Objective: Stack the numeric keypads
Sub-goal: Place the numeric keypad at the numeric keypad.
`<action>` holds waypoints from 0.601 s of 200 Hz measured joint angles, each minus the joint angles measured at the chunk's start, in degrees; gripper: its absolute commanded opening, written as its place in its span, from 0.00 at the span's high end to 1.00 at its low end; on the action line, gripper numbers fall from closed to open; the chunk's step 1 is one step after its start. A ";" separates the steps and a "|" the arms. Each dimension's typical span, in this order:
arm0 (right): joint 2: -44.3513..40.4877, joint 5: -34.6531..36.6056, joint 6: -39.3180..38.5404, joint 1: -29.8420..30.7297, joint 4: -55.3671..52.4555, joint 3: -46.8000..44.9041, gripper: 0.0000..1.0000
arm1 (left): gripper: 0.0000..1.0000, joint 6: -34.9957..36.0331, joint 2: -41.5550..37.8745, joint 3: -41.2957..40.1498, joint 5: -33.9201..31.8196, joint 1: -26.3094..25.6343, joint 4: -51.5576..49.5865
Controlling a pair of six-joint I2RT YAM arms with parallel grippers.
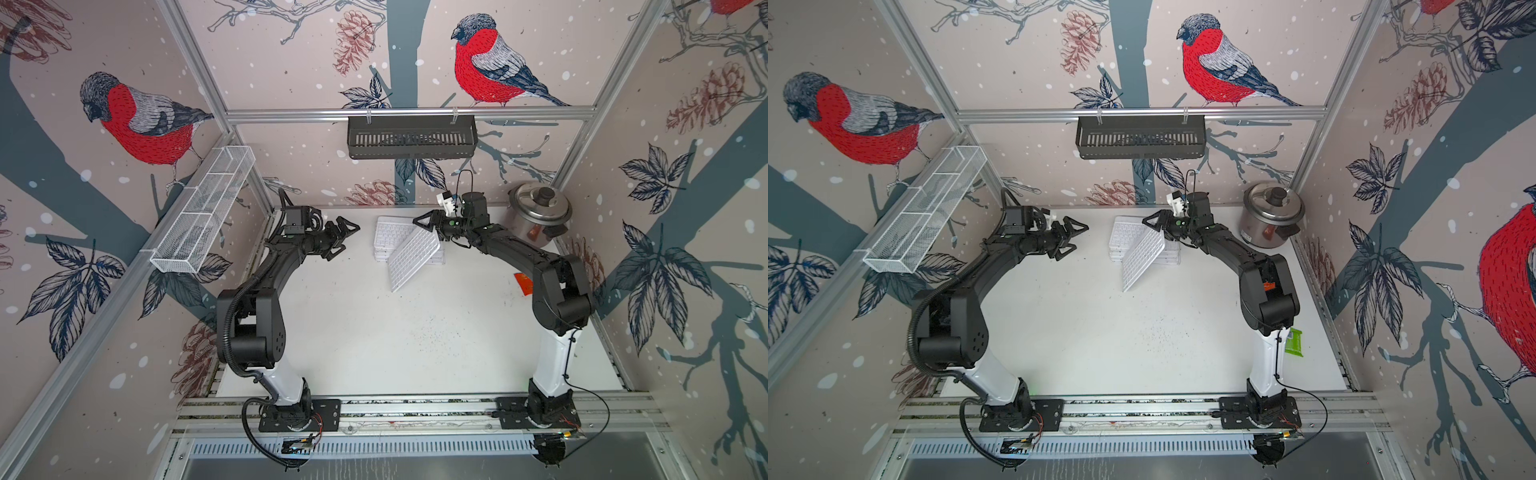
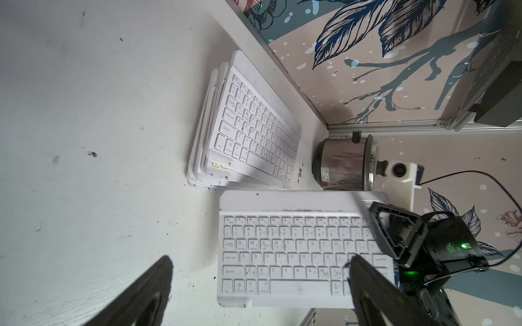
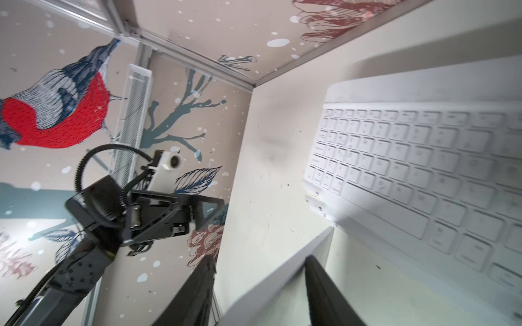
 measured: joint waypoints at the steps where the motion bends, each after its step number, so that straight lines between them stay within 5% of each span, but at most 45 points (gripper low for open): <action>1: 0.00 -0.09 0.13 0.02 0.15 0.04 1.00 | 0.04 0.00 0.07 0.00 0.00 -0.04 -0.02; 59: 2.38 -4.85 13.75 -2.08 18.64 -0.35 1.00 | 0.04 -0.17 2.97 1.38 -0.68 -0.22 -0.66; 120: 16.50 -1.70 31.71 -4.76 46.80 3.50 1.00 | 0.04 -0.35 8.85 8.85 -1.46 -0.28 -1.29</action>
